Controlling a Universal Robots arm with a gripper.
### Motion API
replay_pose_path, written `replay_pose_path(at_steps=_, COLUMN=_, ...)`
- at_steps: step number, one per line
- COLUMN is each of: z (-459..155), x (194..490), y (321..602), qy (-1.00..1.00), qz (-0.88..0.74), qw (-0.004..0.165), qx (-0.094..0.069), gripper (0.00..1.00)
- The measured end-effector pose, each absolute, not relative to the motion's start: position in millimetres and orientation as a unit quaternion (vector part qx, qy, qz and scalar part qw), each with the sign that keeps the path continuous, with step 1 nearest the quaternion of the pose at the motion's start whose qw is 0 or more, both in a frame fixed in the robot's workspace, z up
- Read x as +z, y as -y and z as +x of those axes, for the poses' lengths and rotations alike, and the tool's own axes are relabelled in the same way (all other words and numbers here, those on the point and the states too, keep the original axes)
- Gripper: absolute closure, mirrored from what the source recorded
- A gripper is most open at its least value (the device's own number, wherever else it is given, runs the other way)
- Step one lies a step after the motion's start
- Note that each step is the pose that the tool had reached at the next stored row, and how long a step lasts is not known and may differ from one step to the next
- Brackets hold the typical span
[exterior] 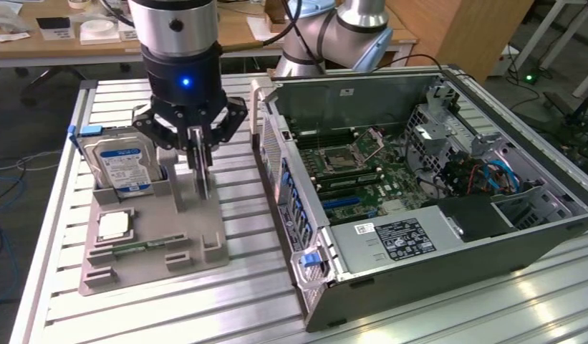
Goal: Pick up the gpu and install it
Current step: 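Pick up the gpu and move the gpu toward the slot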
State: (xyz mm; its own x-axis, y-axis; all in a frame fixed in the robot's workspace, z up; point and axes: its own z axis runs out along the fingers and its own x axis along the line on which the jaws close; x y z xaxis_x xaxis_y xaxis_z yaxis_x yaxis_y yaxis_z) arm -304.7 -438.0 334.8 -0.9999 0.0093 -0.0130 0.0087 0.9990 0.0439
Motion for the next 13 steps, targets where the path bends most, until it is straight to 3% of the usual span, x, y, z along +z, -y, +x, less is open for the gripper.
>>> replay_pose_path(at_steps=13, z=-304.7, x=375.8, y=438.0, qy=-1.000, qz=0.005, qw=0.007, qx=0.022, gripper=0.72)
